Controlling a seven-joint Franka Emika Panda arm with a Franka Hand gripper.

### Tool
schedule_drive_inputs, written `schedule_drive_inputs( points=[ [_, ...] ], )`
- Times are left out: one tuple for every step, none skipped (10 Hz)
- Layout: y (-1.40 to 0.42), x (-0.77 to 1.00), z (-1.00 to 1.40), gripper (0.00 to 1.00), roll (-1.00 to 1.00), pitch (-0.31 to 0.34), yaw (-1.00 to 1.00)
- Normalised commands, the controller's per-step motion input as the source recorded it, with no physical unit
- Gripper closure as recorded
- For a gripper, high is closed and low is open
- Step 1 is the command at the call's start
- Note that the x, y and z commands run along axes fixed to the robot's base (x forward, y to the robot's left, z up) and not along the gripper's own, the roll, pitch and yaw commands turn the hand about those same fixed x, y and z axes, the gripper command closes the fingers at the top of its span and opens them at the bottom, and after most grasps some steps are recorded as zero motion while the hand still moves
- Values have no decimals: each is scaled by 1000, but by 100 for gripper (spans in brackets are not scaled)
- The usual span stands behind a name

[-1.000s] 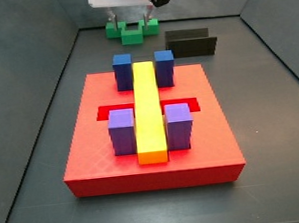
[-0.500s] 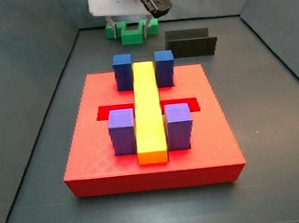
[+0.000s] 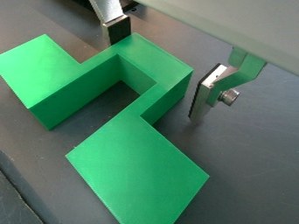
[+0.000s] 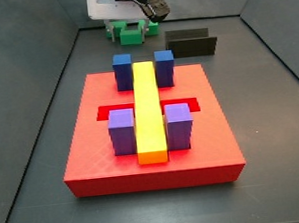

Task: Pick up the green object. Move up. Place the green object on the fixture. Regrasp the green object. Move to above the board. Insert the green object.
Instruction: Pick up the green object.

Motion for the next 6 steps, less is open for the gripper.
schedule_drive_inputs(
  points=[
    [0,0,0,100,0,0,0],
    [0,0,0,100,0,0,0],
    [0,0,0,100,0,0,0],
    [0,0,0,100,0,0,0],
    [0,0,0,100,0,0,0],
    [0,0,0,100,0,0,0]
  ],
)
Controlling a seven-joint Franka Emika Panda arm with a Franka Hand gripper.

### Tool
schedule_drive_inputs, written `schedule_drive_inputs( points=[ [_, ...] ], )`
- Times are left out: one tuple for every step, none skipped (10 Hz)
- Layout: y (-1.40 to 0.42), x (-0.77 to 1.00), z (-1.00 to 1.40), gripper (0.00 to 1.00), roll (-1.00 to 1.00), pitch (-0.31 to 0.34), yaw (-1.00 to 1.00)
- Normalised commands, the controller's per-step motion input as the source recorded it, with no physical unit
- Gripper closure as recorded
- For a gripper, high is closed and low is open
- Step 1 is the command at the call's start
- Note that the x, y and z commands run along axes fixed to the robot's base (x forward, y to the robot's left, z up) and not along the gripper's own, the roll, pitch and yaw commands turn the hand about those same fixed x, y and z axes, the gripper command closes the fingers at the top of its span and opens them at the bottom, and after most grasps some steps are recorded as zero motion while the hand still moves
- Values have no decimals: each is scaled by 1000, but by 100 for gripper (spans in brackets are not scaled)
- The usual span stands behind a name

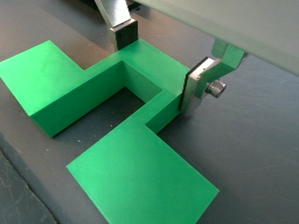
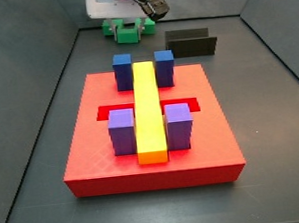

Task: Pick up the green object. Move up. Place the green object on the fixture. Regrasp the green object. Move to above the board. Insert the green object.
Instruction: Pick up the green object, then move up.

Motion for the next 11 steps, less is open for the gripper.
schedule_drive_inputs(
  points=[
    [0,0,0,100,0,0,0],
    [0,0,0,100,0,0,0],
    [0,0,0,100,0,0,0],
    [0,0,0,100,0,0,0],
    [0,0,0,100,0,0,0],
    [0,0,0,100,0,0,0],
    [0,0,0,100,0,0,0],
    [0,0,0,100,0,0,0],
    [0,0,0,100,0,0,0],
    [0,0,0,100,0,0,0],
    [0,0,833,100,0,0,0]
  ],
)
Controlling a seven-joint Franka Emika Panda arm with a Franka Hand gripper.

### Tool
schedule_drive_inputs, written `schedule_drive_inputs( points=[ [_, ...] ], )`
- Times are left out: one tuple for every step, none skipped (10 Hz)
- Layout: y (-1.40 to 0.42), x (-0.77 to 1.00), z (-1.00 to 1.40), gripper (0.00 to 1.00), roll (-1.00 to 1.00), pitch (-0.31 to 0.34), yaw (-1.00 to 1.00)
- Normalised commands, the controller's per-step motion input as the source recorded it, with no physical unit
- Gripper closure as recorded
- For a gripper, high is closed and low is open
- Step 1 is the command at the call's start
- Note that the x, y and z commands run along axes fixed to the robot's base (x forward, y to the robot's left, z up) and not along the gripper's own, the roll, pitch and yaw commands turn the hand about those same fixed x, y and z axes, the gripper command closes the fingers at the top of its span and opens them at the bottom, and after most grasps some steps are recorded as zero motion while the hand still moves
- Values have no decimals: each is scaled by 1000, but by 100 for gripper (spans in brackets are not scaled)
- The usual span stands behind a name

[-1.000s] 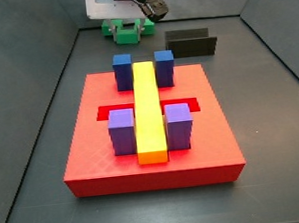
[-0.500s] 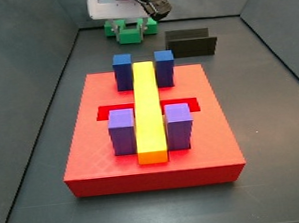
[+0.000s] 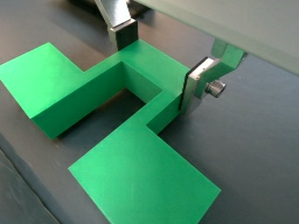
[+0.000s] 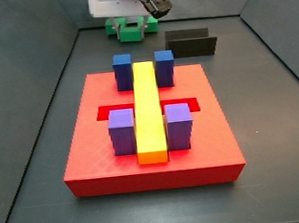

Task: Pick up the green object. Move up. Place the green object on the fixture. Regrasp the green object. Move to above the board. Insert the green object.
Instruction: Move up, then place the green object on the fixture.

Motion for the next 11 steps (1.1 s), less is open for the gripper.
schedule_drive_inputs(
  points=[
    [11,-77,777,100,-7,37,50],
    [3,-102,596,100,-3,37,50],
    [2,-49,213,100,18,-8,28],
    [0,0,-74,100,0,0,0],
    [-3,0,-66,100,0,0,0],
    [-20,0,-34,100,0,0,0],
    [-29,0,-23,100,9,0,0],
    [14,0,0,100,-9,0,0],
    [6,37,0,100,-274,0,-49],
    [40,194,323,100,-674,0,-151],
    [0,249,463,100,-777,0,-177]
  ],
)
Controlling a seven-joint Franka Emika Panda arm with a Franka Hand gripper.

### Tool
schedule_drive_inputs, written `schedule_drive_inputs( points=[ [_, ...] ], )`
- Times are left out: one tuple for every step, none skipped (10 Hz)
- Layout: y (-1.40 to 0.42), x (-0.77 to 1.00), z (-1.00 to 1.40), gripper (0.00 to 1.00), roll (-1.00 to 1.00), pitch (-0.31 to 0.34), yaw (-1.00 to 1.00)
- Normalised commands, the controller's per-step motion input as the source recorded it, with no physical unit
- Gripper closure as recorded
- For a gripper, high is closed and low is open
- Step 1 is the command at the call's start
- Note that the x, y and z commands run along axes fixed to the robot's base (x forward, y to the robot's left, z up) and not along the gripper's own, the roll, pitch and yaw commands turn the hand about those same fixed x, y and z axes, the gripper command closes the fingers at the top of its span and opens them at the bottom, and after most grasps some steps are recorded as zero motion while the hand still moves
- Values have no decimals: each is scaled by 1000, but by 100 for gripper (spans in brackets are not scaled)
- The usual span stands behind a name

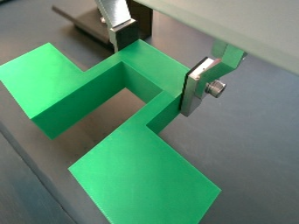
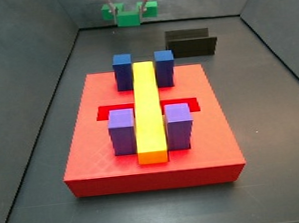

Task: Pick up the green object. Move up. Place the green object on the fixture. Regrasp the green object. Move to above the board. Insert the green object.
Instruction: Place the green object on the fixture.

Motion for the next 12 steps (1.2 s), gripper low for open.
schedule_drive_inputs(
  points=[
    [0,383,686,100,-629,0,-231],
    [0,380,691,100,-591,29,-226],
    [0,363,577,100,-589,37,-177],
    [-46,257,297,100,-511,0,-111],
    [-166,280,249,100,-643,0,-26],
    [-209,397,317,100,-814,0,-54],
    [-214,354,311,100,-866,-31,-83],
    [-229,351,260,100,-851,-57,-94],
    [-246,343,203,100,-803,-74,-86],
    [-266,277,143,100,-783,-163,-57],
    [-271,269,146,100,-786,-177,-60],
    [-291,300,126,100,-746,-157,-49]
  ],
)
